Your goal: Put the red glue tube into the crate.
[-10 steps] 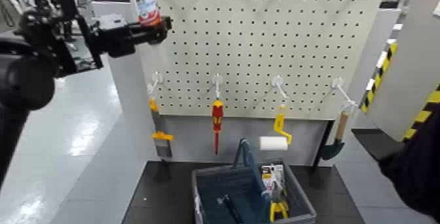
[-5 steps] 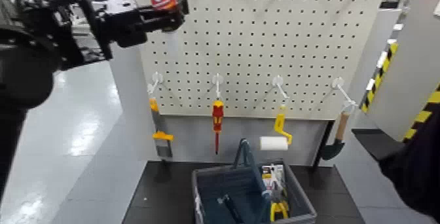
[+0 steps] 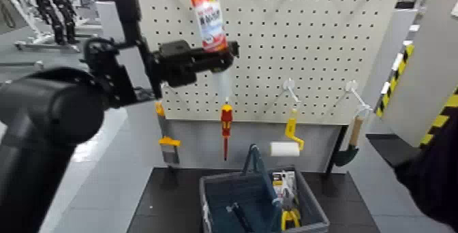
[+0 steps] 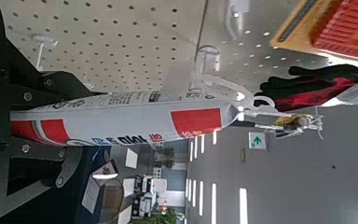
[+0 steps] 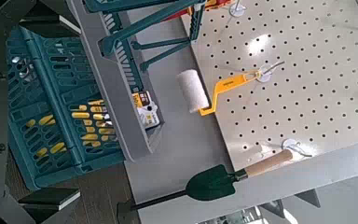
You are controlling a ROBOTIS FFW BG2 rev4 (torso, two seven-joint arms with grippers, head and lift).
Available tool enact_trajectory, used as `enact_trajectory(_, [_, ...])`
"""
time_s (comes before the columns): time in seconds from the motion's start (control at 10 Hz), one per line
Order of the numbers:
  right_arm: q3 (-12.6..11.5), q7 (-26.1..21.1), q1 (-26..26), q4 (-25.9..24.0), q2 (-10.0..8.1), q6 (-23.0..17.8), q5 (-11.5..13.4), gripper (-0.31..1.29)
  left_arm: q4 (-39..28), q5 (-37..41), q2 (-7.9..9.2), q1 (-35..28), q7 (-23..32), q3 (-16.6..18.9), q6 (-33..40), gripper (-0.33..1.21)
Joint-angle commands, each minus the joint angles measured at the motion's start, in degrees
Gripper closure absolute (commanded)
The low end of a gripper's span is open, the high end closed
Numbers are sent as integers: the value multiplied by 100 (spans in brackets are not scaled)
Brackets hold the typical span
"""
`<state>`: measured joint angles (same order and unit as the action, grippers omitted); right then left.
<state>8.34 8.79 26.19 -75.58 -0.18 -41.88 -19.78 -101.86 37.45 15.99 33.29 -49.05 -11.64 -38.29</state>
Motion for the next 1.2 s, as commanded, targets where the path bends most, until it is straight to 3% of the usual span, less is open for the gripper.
enact_trajectory(0.1, [1, 0, 0, 0, 633, 4, 0, 10, 272, 228, -122, -279, 45, -268, 58, 118])
enact_trajectory(0.6, [18, 0, -9, 9, 633, 4, -8, 10, 1195, 157, -105, -674, -122, -681, 207, 118])
enact_trajectory(1.2, [27, 0, -35, 26, 633, 4, -8, 10, 2724, -642, -272, -604, -667, -1173, 568, 118])
